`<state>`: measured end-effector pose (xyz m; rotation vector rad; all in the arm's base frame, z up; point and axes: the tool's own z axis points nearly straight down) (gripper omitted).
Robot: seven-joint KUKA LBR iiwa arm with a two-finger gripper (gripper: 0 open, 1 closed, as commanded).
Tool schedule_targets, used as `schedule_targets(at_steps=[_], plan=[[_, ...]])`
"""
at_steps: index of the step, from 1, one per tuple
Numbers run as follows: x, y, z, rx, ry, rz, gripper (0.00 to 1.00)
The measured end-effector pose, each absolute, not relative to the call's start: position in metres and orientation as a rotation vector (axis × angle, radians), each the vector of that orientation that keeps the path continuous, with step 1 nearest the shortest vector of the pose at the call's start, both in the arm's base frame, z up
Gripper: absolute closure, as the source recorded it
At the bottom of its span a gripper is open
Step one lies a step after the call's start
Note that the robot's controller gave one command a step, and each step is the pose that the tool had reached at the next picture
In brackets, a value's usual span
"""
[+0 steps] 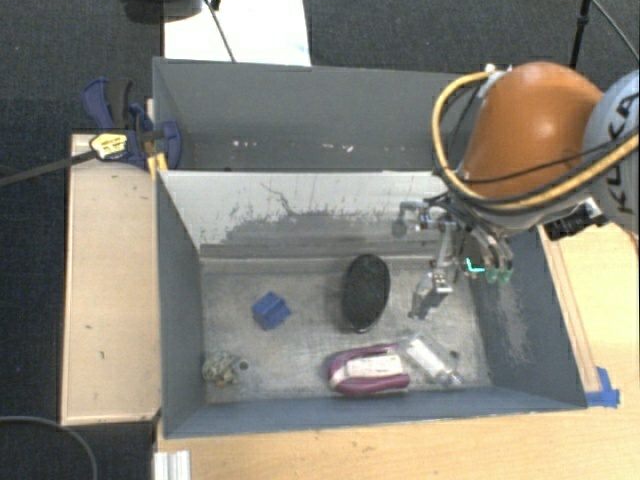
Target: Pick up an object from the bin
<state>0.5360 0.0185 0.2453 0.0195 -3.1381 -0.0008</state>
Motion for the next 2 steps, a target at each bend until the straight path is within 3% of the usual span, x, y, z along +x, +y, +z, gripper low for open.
schedule_targets(at_steps=[1,2], plan=[[0.568,0.051,0.136,0.319,-3.122,-0.002,0.00],[0.567,0.031,0.069,0.204,-3.137,-0.002,0.00]])
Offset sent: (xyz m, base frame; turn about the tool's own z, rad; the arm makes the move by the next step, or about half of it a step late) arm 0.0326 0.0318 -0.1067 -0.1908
